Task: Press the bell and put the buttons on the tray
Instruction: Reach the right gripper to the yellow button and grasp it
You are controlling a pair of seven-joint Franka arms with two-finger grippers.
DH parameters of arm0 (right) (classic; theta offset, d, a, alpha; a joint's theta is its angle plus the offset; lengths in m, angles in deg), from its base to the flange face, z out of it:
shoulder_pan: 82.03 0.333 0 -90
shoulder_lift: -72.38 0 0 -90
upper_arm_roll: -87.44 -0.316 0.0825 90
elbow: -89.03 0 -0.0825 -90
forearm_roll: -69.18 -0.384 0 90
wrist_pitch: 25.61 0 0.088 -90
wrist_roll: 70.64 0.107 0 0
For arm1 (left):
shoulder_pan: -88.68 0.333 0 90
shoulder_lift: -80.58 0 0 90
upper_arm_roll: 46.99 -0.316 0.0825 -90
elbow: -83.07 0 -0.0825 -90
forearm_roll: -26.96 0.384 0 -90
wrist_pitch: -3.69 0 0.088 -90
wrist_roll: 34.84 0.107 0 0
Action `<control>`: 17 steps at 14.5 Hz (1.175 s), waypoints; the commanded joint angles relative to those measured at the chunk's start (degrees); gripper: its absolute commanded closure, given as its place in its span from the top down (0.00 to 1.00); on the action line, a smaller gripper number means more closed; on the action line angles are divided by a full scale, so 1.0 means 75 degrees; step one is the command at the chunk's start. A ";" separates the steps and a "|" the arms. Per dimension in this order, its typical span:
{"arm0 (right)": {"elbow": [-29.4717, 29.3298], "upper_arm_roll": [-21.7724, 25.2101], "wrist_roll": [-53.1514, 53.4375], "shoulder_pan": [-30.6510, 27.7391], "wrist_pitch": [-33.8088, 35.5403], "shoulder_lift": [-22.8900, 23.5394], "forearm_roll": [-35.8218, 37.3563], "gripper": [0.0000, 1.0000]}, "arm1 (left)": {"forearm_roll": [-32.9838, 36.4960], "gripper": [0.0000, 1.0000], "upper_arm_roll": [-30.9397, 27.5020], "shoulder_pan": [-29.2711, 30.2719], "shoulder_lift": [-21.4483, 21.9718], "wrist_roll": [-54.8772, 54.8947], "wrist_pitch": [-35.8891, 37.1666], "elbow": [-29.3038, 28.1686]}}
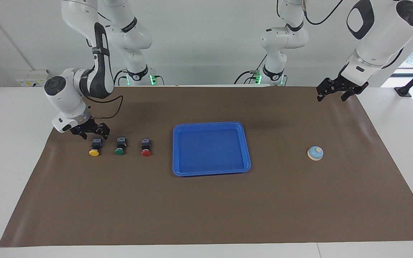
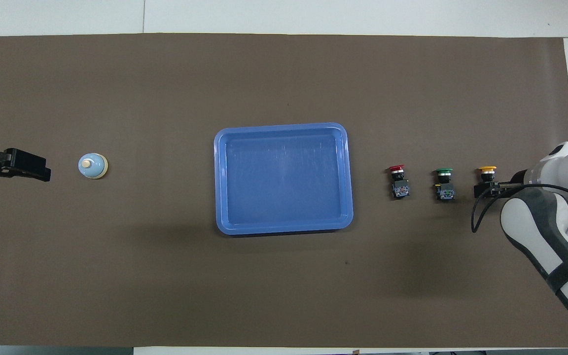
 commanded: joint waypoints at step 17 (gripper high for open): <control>-0.1757 -0.0241 0.0895 0.1253 0.1261 0.0382 -0.0077 0.00 | 0.0040 1.00 -0.0094 -0.0098 0.0056 -0.0009 0.0165 0.0064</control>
